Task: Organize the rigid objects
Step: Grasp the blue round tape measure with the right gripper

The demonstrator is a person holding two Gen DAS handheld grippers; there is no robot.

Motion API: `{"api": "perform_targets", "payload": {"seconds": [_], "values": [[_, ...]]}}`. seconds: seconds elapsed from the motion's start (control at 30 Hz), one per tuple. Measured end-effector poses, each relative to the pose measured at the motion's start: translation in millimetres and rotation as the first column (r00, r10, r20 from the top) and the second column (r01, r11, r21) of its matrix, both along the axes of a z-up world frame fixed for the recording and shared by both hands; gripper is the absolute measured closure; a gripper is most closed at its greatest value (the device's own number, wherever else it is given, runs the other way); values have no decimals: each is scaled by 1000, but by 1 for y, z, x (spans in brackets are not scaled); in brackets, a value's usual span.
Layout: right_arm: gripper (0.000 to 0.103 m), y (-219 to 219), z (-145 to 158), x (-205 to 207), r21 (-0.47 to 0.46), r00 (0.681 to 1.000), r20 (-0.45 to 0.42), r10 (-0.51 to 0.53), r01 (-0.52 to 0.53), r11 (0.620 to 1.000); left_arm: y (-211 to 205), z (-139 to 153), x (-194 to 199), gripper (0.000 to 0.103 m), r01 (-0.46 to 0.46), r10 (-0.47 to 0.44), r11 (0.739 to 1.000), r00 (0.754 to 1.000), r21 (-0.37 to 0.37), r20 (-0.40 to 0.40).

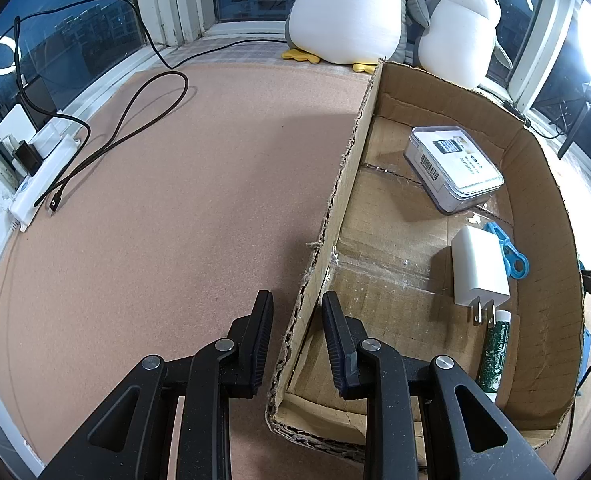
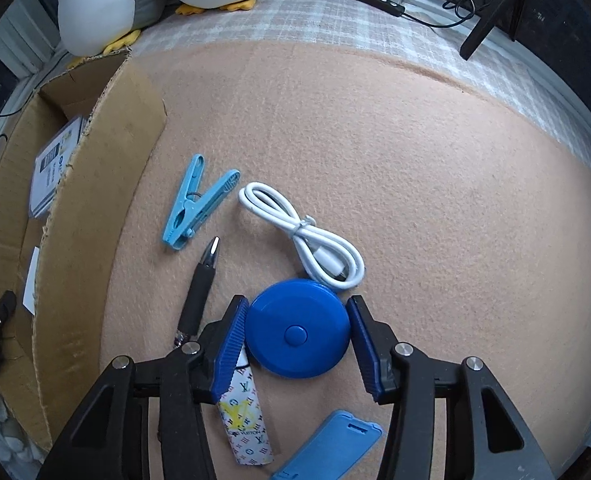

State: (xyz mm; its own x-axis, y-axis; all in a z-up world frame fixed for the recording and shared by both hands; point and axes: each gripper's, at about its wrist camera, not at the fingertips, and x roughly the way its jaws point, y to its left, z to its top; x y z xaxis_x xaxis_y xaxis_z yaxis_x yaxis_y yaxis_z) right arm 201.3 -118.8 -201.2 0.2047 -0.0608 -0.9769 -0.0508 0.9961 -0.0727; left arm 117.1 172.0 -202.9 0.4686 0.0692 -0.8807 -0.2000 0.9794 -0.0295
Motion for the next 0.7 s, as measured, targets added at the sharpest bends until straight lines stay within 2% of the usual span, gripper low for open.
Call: {"api": "perform_targets", "payload": {"seconds": [0.13, 0.37, 0.53, 0.7], "values": [[57, -8, 0, -10, 21, 1000, 12, 6, -6, 1000, 0, 0, 0, 75, -1, 1, 1000, 1000, 2, 0], [57, -35, 4, -24, 111, 1000, 12, -16, 14, 994, 0, 0, 0, 75, -1, 1, 1000, 1000, 2, 1], [57, -51, 18, -30, 174, 999, 20, -45, 41, 984, -1, -1, 0, 75, 0, 0, 1000, 1000, 3, 1], [57, -40, 48, -39, 231, 997, 68, -29, 13, 973, -2, -1, 1, 75, 0, 0, 1000, 1000, 3, 1]]}}
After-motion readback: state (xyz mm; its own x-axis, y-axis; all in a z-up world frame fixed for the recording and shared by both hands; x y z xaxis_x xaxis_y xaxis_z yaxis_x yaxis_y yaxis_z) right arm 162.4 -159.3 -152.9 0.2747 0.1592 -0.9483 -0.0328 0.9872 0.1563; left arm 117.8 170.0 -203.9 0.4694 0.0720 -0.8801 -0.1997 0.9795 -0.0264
